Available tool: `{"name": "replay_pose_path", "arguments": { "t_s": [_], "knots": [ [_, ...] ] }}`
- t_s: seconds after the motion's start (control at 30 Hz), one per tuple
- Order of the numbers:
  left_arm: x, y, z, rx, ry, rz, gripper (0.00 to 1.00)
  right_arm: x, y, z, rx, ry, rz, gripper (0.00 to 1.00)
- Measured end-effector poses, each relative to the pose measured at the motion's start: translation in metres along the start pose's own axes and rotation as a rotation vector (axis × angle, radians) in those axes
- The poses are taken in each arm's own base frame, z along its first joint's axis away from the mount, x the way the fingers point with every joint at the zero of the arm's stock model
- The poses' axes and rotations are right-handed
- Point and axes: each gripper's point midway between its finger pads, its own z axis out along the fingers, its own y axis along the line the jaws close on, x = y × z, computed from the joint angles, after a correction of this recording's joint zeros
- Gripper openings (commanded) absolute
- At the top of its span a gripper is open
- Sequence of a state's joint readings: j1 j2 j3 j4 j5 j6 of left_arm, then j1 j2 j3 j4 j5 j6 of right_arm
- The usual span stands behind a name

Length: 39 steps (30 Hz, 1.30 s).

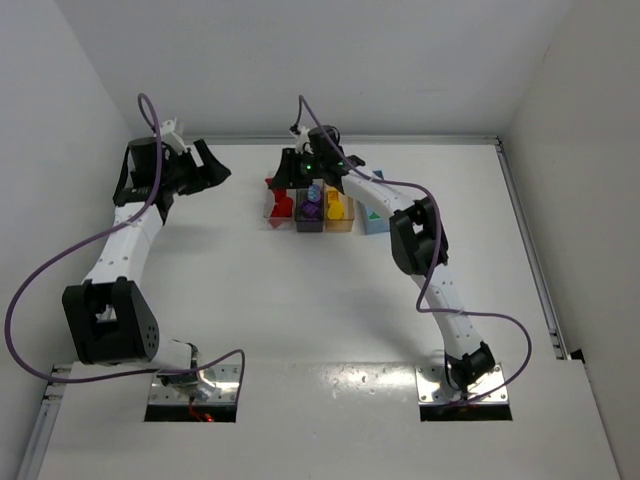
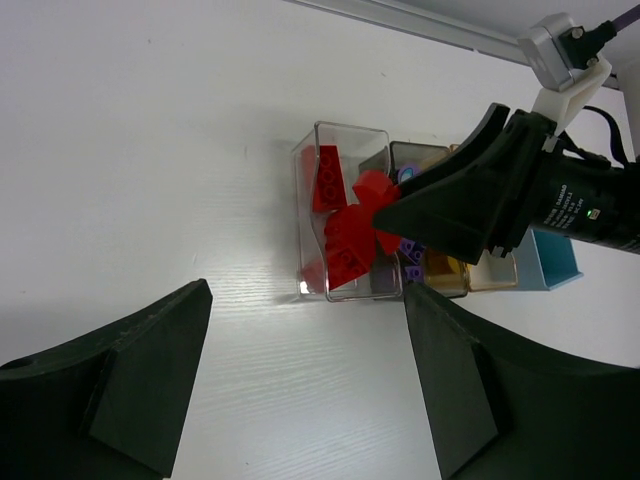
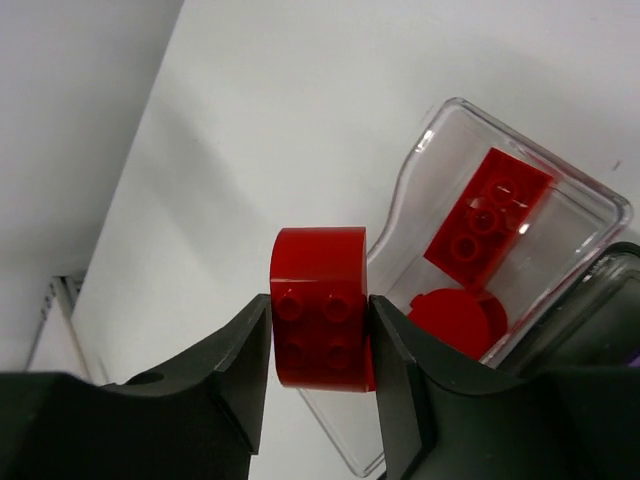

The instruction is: Sort the legos into containers by color

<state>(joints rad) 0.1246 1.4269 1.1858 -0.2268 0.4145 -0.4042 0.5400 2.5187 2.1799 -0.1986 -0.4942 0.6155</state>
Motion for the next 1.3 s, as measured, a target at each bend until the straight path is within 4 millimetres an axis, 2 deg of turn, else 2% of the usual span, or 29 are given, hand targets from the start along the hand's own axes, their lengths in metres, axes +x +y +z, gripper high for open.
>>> {"name": "replay_pose_path", "arguments": {
  "t_s": [0.03, 0.07, 0.13, 0.23, 0.37, 0.4, 0.53, 0.6, 0.67, 0.73, 0.8, 0.83, 0.9, 0.97, 1.0, 1.13, 1.23, 1.3],
  "knots": [
    [0.0, 0.0, 0.0, 0.0, -0.001, 0.0, 0.84, 0.001, -0.002, 0.001, 0.007, 0.0, -0.004, 0.46],
    [0.0, 0.001, 0.001, 0.0, -0.001, 0.0, 0.86, 0.002, -0.005, 0.001, 0.016, 0.002, -0.006, 0.54],
    [0.001, 0.002, 0.002, -0.001, 0.002, -0.002, 0.88, 0.002, -0.007, 0.002, 0.026, 0.003, -0.014, 0.57],
    [0.002, 0.003, 0.004, -0.003, 0.008, -0.005, 0.9, -0.001, -0.005, 0.002, 0.031, -0.004, -0.041, 0.68],
    [0.003, 0.007, 0.006, -0.017, 0.008, -0.005, 0.93, -0.003, -0.005, 0.002, 0.032, -0.008, -0.086, 0.75],
    [0.004, 0.007, 0.007, -0.022, 0.01, 0.001, 0.97, -0.002, -0.005, 0.001, 0.033, -0.003, -0.096, 0.75],
    [0.011, 0.006, 0.011, -0.048, 0.027, 0.039, 1.0, -0.007, 0.002, -0.019, 0.033, 0.016, -0.145, 0.79],
    [0.015, 0.002, 0.012, -0.049, 0.036, 0.061, 1.0, -0.011, 0.013, -0.048, 0.046, 0.023, -0.172, 0.8],
    [0.017, 0.001, 0.013, -0.057, 0.042, 0.073, 1.0, -0.025, 0.023, -0.091, 0.068, 0.001, -0.204, 0.81],
    [0.02, 0.003, 0.013, -0.077, 0.049, 0.088, 1.0, -0.049, 0.024, -0.15, 0.12, -0.062, -0.246, 0.84],
    [0.02, 0.008, 0.013, -0.101, 0.047, 0.098, 1.0, -0.076, 0.009, -0.221, 0.221, -0.159, -0.294, 0.84],
    [0.021, 0.011, 0.013, -0.115, 0.047, 0.103, 1.0, -0.081, 0.002, -0.244, 0.263, -0.186, -0.305, 0.84],
    [0.024, 0.017, 0.013, -0.14, 0.053, 0.113, 1.0, -0.087, -0.025, -0.303, 0.381, -0.254, -0.325, 0.85],
    [0.029, 0.022, 0.012, -0.16, 0.069, 0.118, 1.0, -0.07, -0.053, -0.347, 0.487, -0.262, -0.314, 0.86],
    [0.031, 0.025, 0.012, -0.168, 0.074, 0.123, 1.0, -0.057, -0.061, -0.358, 0.511, -0.247, -0.307, 0.88],
    [0.038, 0.033, 0.011, -0.199, 0.094, 0.138, 1.0, 0.017, -0.091, -0.372, 0.533, -0.121, -0.236, 0.89],
    [0.052, 0.044, 0.011, -0.234, 0.126, 0.146, 1.0, 0.075, -0.108, -0.379, 0.54, -0.035, -0.145, 0.89],
    [0.065, 0.052, 0.009, -0.261, 0.155, 0.147, 1.0, 0.1, -0.114, -0.388, 0.557, -0.007, -0.1, 0.89]
  ]
}}
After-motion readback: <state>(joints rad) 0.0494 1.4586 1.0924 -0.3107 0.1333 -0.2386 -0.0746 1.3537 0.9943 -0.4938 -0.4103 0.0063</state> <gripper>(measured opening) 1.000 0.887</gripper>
